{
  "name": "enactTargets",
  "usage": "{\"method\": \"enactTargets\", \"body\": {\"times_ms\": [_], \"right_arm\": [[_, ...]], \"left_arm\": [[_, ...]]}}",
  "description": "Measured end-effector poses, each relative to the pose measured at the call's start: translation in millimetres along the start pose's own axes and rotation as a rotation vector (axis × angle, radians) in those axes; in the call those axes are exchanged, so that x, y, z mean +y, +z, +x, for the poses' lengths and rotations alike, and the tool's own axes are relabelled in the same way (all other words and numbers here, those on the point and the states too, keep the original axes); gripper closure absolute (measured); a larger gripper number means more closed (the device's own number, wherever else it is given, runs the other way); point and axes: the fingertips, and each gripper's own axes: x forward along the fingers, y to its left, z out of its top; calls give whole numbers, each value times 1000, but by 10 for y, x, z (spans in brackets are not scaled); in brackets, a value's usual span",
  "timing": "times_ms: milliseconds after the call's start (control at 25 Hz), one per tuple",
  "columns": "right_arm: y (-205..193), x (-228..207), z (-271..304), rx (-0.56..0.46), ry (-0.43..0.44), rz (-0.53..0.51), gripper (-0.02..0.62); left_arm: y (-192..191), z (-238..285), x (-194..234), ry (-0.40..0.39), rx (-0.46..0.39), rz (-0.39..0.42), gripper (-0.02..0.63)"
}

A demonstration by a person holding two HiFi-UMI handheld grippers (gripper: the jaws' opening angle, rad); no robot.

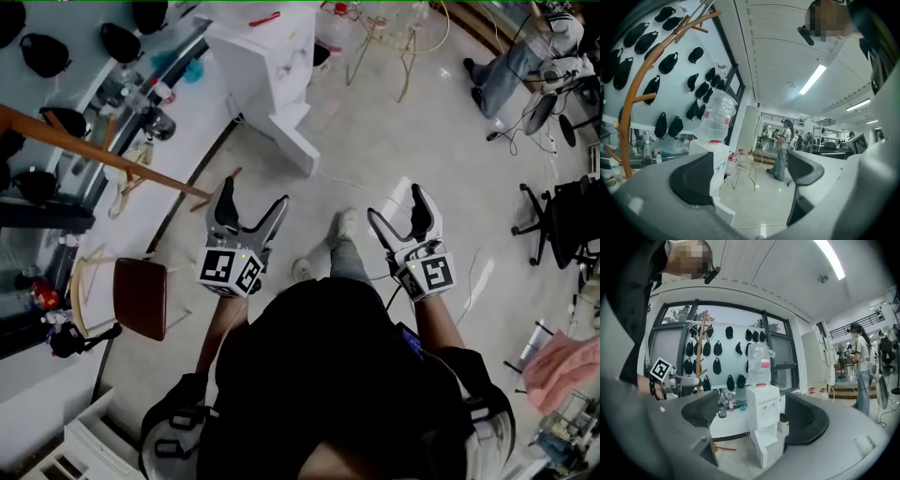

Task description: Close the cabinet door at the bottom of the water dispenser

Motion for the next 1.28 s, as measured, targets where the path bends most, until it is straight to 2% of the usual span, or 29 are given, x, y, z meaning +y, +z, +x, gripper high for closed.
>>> {"method": "enactTargets", "body": {"times_ms": [120, 360, 600, 880, 1000, 1160, 1280], "right_arm": [[23, -201, 198, -4, -2, 0, 156], [146, -487, 756, -41, 58, -26, 156], [227, -965, 1281, -44, 88, -25, 160], [47, -1559, 1781, -23, 92, -27, 183], [-80, -1825, 1921, -2, 81, -7, 184], [-109, -2176, 2091, -5, 61, 42, 219], [-129, -2351, 2236, -7, 88, 59, 225]], "left_arm": [[-45, 215, 91, 3, 10, -6, 118], [-42, 714, 286, 19, 6, -33, 118], [-41, 1372, 419, 28, 25, -21, 118], [-345, 2168, 482, 13, 83, -88, 118], [-547, 2495, 430, -2, 134, -100, 118], [-590, 2893, 377, -13, 156, -77, 118], [-646, 3129, 401, 7, 162, -65, 119]]}}
